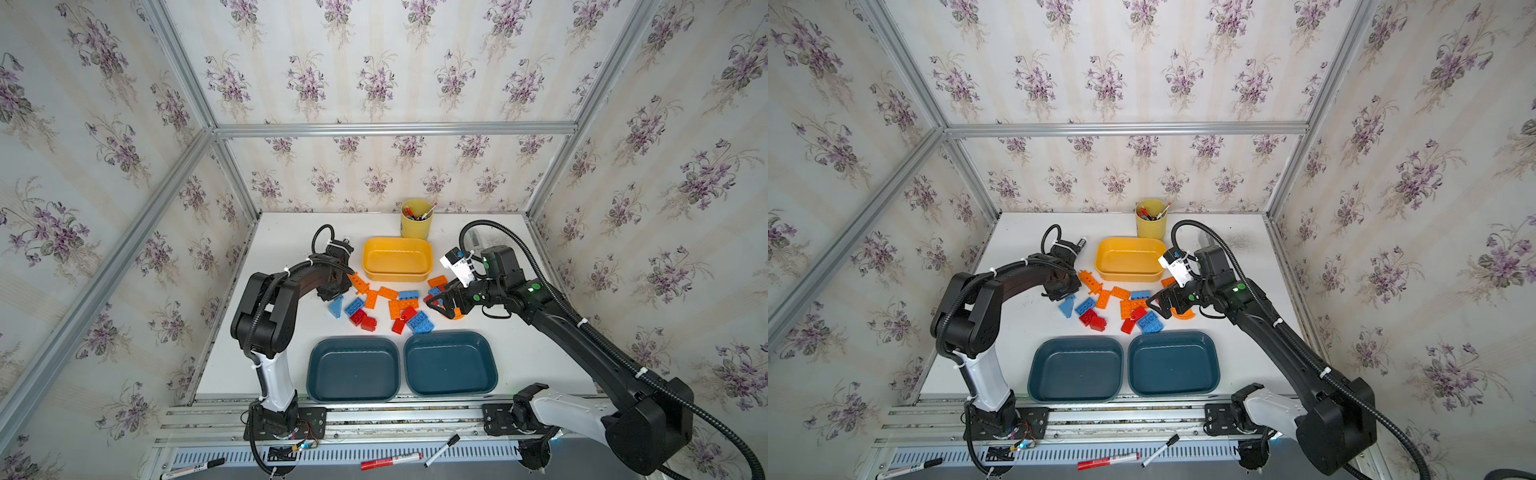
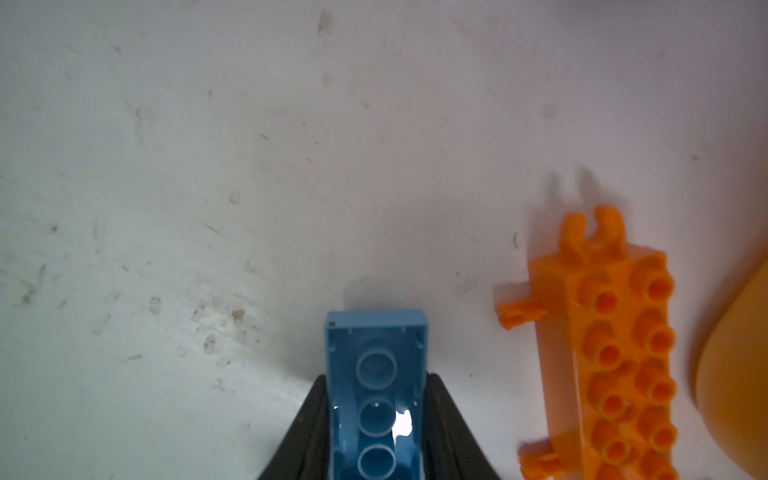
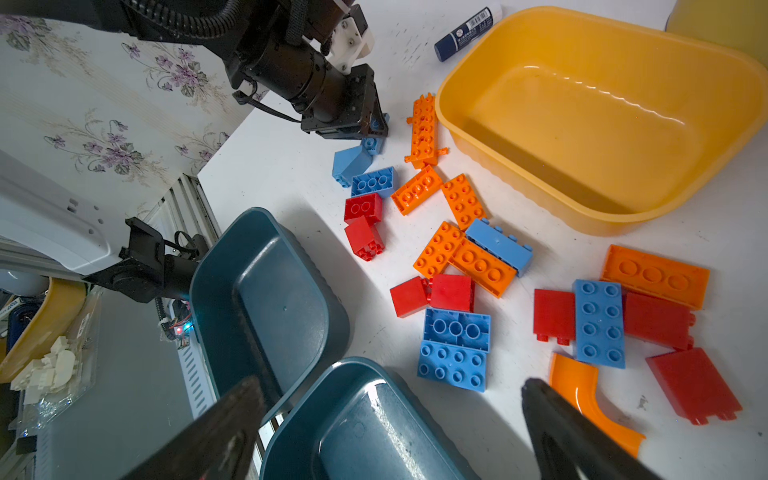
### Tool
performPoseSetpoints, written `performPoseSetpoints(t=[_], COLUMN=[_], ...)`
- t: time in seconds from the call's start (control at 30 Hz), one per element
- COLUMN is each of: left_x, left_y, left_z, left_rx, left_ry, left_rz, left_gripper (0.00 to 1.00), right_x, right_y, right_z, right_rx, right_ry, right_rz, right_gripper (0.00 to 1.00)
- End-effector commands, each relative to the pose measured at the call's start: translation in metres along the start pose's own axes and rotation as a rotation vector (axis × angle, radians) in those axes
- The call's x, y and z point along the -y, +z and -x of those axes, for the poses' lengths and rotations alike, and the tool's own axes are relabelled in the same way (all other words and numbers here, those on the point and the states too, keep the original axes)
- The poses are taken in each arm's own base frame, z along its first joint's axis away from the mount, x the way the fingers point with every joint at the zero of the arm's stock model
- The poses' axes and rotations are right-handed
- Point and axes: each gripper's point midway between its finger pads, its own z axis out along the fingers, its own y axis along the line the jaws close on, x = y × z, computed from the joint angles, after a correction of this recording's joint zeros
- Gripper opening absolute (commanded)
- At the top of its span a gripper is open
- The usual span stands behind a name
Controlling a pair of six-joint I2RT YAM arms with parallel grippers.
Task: Sort the legos into containers by color
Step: 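Carry the light blue brick with the left gripper into the teal tray nearest it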
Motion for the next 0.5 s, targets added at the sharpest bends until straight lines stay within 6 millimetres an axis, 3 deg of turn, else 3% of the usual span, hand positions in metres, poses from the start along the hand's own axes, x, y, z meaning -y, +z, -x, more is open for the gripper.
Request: performPoseSetpoints(t=[0.0, 0.3, 0.47], left_x=[-0.002, 0.005, 0.002], left_y=[-0.009, -0.072, -0.116], left_z=[0.001, 0.008, -0.027], left_rx=[-0.007, 0.052, 0.023], left_ry=[0.051, 0.159, 0.264], left_rz=[0.005, -0.04, -0.102], left_gripper=[0.29, 0.3, 0.31], right_x=[-0.006, -0.008, -0.01], right_y=[0.0, -0.002, -0.004], right_z=[0.011, 0.011, 0.011], right_rx=[0.04, 0.058, 0.065], right_ry=[-0.015, -0.02, -0.026], right_rz=[0.035, 0.041, 0.041], right_gripper=[1.0, 1.0, 1.0])
